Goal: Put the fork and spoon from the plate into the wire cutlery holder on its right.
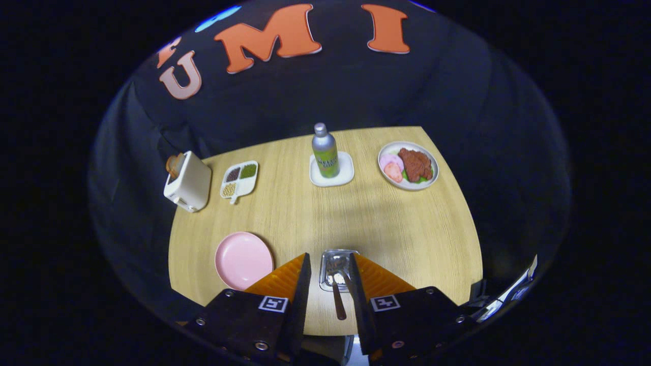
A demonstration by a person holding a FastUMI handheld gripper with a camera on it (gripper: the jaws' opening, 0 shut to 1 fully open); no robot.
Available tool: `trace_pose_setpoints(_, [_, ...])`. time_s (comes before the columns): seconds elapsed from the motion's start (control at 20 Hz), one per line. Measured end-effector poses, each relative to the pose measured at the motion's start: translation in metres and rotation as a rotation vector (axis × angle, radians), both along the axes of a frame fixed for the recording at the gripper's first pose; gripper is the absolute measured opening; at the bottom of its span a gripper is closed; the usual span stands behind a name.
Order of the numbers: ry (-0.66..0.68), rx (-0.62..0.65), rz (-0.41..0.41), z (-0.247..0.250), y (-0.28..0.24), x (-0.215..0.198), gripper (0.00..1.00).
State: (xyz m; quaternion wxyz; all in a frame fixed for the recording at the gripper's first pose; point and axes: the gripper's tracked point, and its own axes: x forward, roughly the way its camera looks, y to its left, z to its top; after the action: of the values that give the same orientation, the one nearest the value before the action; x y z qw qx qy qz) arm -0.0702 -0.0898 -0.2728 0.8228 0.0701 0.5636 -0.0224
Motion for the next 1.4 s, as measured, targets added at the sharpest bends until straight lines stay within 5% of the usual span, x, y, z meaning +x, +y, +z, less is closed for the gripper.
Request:
trace_pose_setpoints(0.15, [-0.186, -0.023, -0.008, 0.034, -0.003, 0.028, 0.5])
trace_pose_setpoints(0.3, [-0.345, -0.063, -0.019, 0.065, -0.007, 0.051, 0.72])
trace_pose_setpoints(0.5, [-0.568, -0.115, -0.043, 0.111, -0.009, 0.087, 0.87])
trace_pose_setpoints(0.9, [-0.942, -0.281, -0.038, 0.221, -0.017, 0.119, 0.93])
trace_pose_setpoints(1.4, [-1.032, -0.289, -0.02, 0.244, 0.005, 0.123, 0.95])
